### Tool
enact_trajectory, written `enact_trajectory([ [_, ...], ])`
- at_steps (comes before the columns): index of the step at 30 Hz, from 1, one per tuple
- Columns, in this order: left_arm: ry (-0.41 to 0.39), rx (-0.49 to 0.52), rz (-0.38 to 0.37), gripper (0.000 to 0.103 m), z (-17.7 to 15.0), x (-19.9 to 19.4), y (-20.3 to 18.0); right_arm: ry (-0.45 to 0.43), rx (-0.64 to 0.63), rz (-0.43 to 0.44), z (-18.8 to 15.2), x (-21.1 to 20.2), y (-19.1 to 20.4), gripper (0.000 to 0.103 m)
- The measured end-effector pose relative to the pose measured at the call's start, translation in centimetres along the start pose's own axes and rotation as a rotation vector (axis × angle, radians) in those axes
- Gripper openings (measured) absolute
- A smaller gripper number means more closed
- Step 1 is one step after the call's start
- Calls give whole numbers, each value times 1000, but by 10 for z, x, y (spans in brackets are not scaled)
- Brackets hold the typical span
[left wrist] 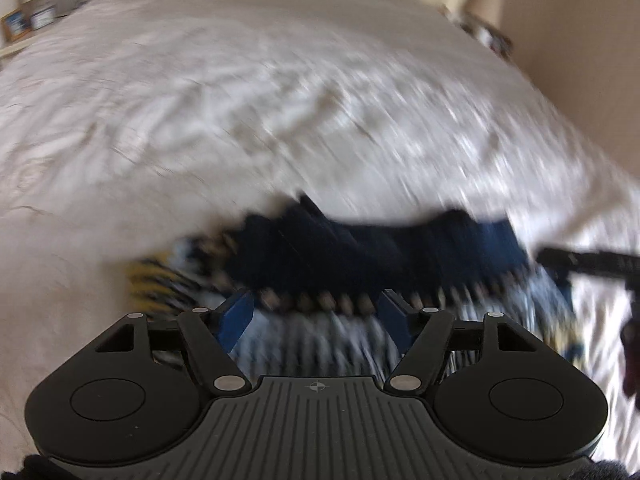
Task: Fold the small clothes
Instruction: 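Lay the hem over the collar with both grippers and open them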
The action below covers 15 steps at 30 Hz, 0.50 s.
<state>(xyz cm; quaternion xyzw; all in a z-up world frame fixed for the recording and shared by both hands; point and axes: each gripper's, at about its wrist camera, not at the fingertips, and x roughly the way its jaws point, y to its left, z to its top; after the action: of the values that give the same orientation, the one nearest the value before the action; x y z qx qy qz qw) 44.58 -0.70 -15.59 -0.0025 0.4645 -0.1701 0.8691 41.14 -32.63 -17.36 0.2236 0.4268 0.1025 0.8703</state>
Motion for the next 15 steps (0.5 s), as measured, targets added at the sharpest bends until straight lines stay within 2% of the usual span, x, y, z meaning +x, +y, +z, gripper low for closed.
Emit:
enact_trajectory([
  [3, 57, 56, -2, 68, -17, 15, -9, 67, -113, 21, -9, 15, 20, 59],
  [6, 115, 84, 64, 68, -34, 31, 0, 134, -238, -47, -17, 32, 29, 59],
  [9, 101, 115, 45, 68, -44, 32, 16, 164, -268, -173, -21, 43, 13, 55],
  [11, 99, 135, 41, 68, -44, 29, 20, 158, -256, -184, -21, 42, 3, 54],
  [15, 99, 162, 52, 68, -44, 24, 18, 155, -306, -199, -22, 41, 7, 54],
])
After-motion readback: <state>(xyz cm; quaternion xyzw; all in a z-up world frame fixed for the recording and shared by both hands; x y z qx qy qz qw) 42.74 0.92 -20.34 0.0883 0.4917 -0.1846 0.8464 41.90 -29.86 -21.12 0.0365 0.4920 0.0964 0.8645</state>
